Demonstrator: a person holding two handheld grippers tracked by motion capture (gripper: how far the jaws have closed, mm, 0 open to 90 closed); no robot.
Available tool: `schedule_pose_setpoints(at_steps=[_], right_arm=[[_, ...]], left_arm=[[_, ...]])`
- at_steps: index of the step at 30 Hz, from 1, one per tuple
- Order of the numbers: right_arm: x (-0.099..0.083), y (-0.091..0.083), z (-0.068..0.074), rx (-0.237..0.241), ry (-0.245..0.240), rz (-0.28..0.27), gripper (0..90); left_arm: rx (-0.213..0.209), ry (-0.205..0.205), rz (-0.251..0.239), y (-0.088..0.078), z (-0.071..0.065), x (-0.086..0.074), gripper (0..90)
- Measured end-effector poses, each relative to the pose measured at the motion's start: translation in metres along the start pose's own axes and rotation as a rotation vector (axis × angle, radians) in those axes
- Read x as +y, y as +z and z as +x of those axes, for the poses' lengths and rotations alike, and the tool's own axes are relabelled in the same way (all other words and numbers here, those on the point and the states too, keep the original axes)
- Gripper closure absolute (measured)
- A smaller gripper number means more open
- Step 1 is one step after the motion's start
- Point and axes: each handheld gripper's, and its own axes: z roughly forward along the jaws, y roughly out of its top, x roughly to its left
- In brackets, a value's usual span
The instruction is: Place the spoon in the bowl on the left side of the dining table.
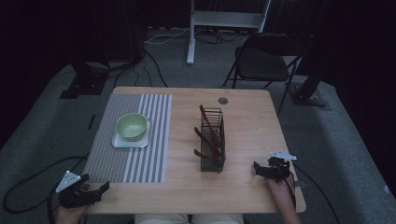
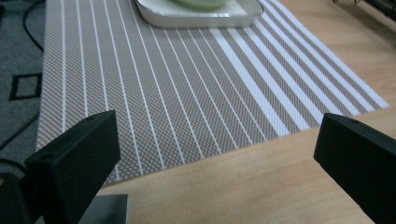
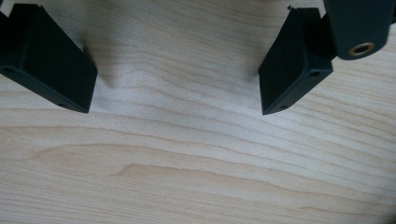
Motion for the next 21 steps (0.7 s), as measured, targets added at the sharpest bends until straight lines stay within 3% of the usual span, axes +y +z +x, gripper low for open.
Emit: schedule_pose_setpoints(at_steps=[2,7,10,15,21], right_arm=[[0.000,0.000,0.000,0.003,-0.004,-0.001,10.8],[0.000,0.000,0.000,0.011,-0.010,0.000,10.7],[0.000,0.000,0.000,0.008,-0.008,0.000,10.8],[0.001,0.001,0.000,0.017,-0.018,0.002,10.7],[0.001,0.001,0.000,0.021,-0.023,0.001,10.8]], left_arm=[[-0.007,0.019,0.035,0.001,0.001,-0.002,0.4],[-0.016,0.005,0.027,-0.004,0.006,-0.009,0.4],[-0.009,0.017,0.026,-0.005,0.009,-0.012,0.4],[-0.009,0.034,0.040,-0.001,0.009,-0.010,0.4],[-0.026,0.024,0.028,0.002,0.009,-0.006,0.5]])
